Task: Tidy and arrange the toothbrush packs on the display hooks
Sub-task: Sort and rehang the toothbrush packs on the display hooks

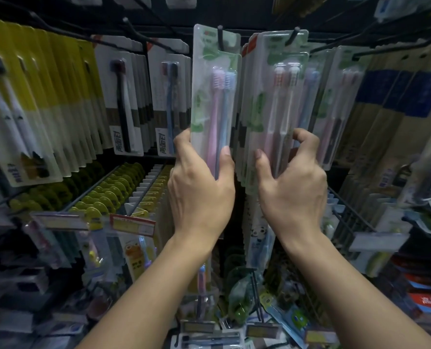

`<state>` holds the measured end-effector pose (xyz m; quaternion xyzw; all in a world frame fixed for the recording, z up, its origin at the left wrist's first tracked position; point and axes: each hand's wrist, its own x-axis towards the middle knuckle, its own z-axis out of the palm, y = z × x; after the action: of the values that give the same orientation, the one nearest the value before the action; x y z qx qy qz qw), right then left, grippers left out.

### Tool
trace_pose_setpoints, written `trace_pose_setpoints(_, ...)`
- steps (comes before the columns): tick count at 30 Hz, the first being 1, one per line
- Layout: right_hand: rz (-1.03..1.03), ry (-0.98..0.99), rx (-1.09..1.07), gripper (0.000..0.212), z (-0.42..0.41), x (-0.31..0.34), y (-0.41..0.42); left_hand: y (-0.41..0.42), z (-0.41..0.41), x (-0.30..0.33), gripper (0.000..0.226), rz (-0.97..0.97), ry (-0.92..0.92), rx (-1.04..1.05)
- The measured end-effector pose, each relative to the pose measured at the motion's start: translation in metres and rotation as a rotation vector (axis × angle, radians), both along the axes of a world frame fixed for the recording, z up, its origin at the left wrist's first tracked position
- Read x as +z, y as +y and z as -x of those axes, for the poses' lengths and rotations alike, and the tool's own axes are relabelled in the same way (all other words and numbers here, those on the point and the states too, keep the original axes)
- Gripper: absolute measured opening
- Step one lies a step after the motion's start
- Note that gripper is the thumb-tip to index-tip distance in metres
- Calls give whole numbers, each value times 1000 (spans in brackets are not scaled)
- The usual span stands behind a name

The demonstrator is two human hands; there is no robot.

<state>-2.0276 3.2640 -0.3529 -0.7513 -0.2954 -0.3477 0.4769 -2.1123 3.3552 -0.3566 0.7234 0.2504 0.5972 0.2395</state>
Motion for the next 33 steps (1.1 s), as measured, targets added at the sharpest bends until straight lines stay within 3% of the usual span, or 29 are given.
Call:
trace_pose_setpoints(6,13,-18,-13,55,-2,-2,-3,1,-1,-4,46,43,-6,-45)
trace_pose_setpoints(12,7,-16,-10,55,-6,-2,-7,5,-6,-12,22,64,1,-82)
trace_pose_setpoints(16,10,-26,3,55,-5,-3,-8,5,-6,-11,23,60,-87,-97)
trace_pose_setpoints(25,-3,-41,17,56,-1,-2,-8,0,3,-7,55,1,-94,-102)
trace_pose_setpoints(33,-29,-79,49,61,2,0,-8,-6,11,0,61,-41,-236,-100)
